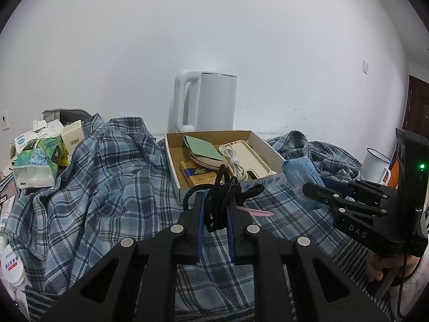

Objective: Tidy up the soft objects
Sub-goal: 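Carry the cable in the left tool and packet in the right tool over the box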

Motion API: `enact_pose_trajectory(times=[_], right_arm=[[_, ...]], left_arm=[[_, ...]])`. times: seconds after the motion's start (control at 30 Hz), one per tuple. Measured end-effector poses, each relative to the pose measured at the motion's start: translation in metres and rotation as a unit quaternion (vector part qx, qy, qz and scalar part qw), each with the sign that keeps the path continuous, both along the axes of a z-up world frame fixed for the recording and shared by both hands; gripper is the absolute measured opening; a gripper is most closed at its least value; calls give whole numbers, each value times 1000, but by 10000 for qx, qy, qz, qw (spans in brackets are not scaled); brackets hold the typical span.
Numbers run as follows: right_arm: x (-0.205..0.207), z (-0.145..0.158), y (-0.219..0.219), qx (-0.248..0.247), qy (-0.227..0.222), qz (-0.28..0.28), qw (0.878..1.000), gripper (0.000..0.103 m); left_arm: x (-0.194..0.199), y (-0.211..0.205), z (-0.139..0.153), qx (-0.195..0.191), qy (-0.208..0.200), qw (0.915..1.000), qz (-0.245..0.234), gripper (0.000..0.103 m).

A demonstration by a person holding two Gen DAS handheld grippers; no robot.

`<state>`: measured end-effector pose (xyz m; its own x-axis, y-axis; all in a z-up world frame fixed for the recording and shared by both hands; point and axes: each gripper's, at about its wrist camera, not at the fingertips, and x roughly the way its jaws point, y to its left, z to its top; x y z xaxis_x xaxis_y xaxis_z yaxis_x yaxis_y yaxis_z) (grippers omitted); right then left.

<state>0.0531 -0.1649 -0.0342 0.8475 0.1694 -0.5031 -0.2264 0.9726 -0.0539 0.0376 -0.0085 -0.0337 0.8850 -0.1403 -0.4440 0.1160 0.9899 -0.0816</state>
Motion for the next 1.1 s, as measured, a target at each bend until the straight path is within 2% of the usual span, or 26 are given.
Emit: enact_pose_trajectory(times=[0.27, 0.33, 0.43, 0.53, 0.67, 0.8, 0.9, 0.97, 1.1], right_arm=[[0, 4, -9, 281, -21, 3, 9996, 22], [-5, 13, -9, 339, -130, 70, 9993, 22], [-16, 38, -6, 283, -473, 139, 9984, 22], [-28, 74, -4, 256, -959, 239, 9948, 22], [-32, 125, -2, 140, -1542, 194, 9877, 22], [-18, 167, -6, 274, -1809, 40, 9831, 22], [3, 188, -8, 308, -1870, -39, 9819, 22], [23, 195, -4, 152, -1747, -40, 9845, 22], [62, 195, -3, 181, -1561, -122, 9875, 22]], left_arm=[[-6, -1, 15, -102, 8, 9999, -6, 15], [-11, -6, 25, 35, -68, 10000, -8, 15], [-18, -13, 46, 250, -279, 9993, 39, 15], [-24, -12, 72, 120, -669, 9977, 64, 15], [-22, -17, 111, 255, -1144, 9931, 85, 15], [-9, -23, 156, 372, -1614, 9861, 138, 15], [13, -24, 182, 354, -1684, 9849, 185, 15], [30, -26, 194, 367, -1749, 9832, 374, 15], [69, -26, 199, 179, -1659, 9855, 296, 15]])
